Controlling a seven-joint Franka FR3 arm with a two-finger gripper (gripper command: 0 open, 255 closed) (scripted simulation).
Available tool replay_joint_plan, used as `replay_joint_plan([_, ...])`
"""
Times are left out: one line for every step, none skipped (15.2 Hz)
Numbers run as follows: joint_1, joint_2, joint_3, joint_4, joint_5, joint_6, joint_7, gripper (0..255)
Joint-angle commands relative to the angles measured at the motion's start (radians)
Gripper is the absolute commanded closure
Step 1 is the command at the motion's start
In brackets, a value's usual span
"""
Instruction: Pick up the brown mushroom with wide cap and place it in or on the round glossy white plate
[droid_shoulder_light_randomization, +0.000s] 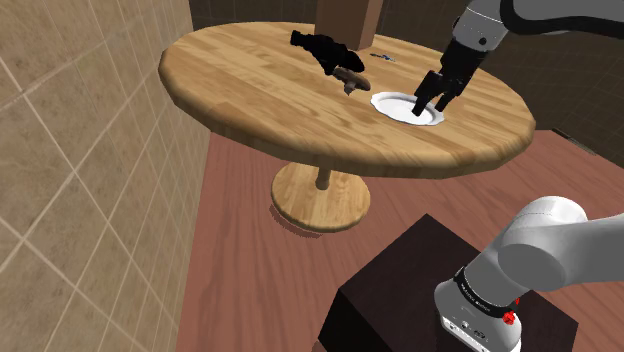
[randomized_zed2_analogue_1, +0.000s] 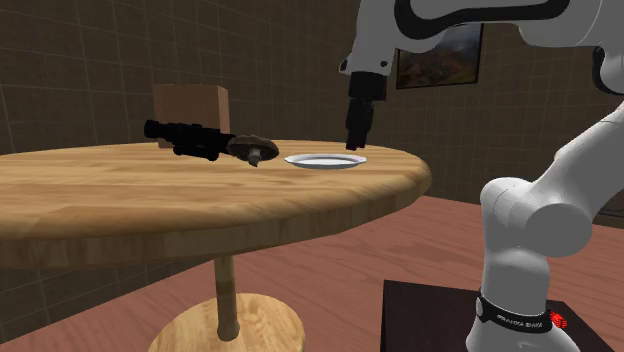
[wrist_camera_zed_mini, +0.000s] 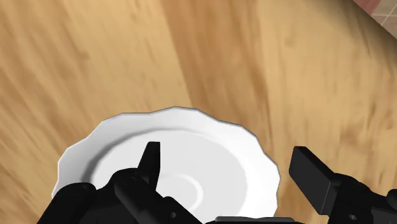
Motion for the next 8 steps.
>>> replay_joint_plan([0.000, 0.000, 0.000, 0.000, 0.000, 0.000, 0.000, 0])
replay_joint_plan([-0.001, 0.058, 0.032, 0.054, -0.028, -0.018, 0.016, 0])
replay_joint_plan([-0.003, 0.116, 0.064, 0.109, -0.057, -0.038, 0.032, 0])
replay_joint_plan([-0.006, 0.173, 0.096, 0.165, -0.088, -0.061, 0.049, 0])
replay_joint_plan([-0.010, 0.231, 0.129, 0.221, -0.121, -0.086, 0.066, 0])
replay_joint_plan([-0.014, 0.290, 0.162, 0.279, -0.157, -0.114, 0.083, 0])
replay_joint_plan([-0.018, 0.349, 0.194, 0.338, -0.194, -0.144, 0.101, 0])
replay_joint_plan([-0.021, 0.409, 0.227, 0.398, -0.235, -0.177, 0.118, 0])
